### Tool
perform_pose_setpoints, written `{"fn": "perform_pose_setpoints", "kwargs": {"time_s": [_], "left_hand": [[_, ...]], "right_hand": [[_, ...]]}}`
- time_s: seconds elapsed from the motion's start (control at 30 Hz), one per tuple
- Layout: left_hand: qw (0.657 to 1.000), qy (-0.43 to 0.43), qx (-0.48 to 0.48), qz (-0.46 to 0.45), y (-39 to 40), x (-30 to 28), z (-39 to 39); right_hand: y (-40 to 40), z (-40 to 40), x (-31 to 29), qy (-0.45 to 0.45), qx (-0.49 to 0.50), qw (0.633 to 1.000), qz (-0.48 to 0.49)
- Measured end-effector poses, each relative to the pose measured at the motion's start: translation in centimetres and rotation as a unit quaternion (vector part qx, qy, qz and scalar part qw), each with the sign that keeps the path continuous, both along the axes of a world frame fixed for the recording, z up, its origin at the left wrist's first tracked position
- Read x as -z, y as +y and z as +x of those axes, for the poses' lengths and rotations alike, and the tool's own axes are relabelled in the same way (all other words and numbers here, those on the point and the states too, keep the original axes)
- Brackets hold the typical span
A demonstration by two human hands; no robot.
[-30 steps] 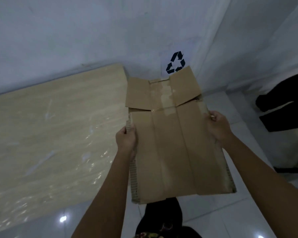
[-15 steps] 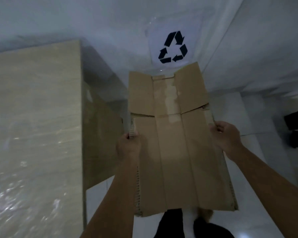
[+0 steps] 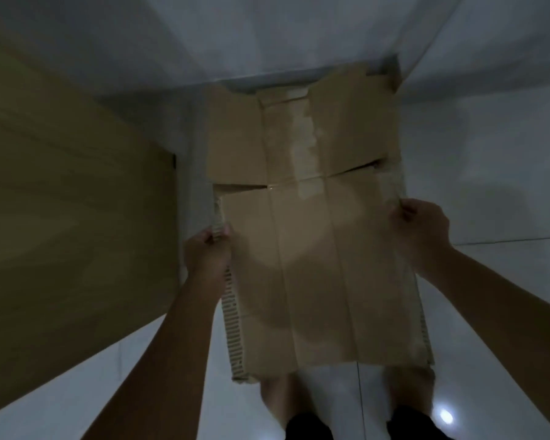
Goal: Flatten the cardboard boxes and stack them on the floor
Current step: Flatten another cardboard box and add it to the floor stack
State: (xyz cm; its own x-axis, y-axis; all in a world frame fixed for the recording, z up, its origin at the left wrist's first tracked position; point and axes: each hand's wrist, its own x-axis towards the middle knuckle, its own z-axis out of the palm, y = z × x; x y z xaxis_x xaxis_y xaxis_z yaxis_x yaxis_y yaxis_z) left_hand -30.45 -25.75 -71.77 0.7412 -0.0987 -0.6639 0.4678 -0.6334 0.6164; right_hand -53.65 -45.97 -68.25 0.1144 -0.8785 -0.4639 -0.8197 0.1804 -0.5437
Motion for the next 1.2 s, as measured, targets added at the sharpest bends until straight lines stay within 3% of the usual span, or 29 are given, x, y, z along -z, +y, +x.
{"fn": "perform_pose_setpoints", "kwargs": {"time_s": [0.23,0.33,0.5,0.57,0.63,0.73,0.9,0.97,1.03,1.2], "left_hand": [[0.997,-0.069,0.017,-0.025,-5.9,10.5,0.3],[0.992,-0.125,0.027,0.015,-7.7,13.0,-0.2],[0.936,-0.323,0.119,0.077,-7.0,13.0,-2.5],[0.920,-0.323,0.185,0.123,-6.6,13.0,-2.2],[0.916,-0.269,0.254,0.152,-6.7,12.0,-1.5],[0.906,-0.173,0.326,0.206,-7.5,8.1,-1.5],[0.790,-0.218,0.495,0.290,-6.1,-2.7,-5.8],[0.763,-0.233,0.524,0.300,-5.3,-8.0,-7.7],[0.761,-0.230,0.525,0.303,-4.5,-13.4,-9.4],[0.803,-0.197,0.475,0.300,-1.7,-29.7,-13.8]], "right_hand": [[-2.7,0.9,10.9,-0.005,0.116,0.992,-0.053],[-3.6,0.8,13.2,0.028,0.132,0.988,-0.080],[-3.2,1.2,14.8,0.067,0.167,0.972,-0.153],[-3.9,0.7,14.2,0.113,0.135,0.977,-0.121],[-4.9,0.1,12.9,0.128,0.074,0.987,-0.071],[-5.4,-1.1,9.4,0.149,-0.017,0.989,-0.011],[-2.2,-2.1,0.1,0.227,-0.235,0.943,-0.056],[-0.4,-1.8,-4.9,0.233,-0.307,0.920,-0.070],[1.5,-1.5,-10.3,0.225,-0.347,0.908,-0.070],[6.5,-3.2,-25.9,0.206,-0.419,0.880,-0.091]]}}
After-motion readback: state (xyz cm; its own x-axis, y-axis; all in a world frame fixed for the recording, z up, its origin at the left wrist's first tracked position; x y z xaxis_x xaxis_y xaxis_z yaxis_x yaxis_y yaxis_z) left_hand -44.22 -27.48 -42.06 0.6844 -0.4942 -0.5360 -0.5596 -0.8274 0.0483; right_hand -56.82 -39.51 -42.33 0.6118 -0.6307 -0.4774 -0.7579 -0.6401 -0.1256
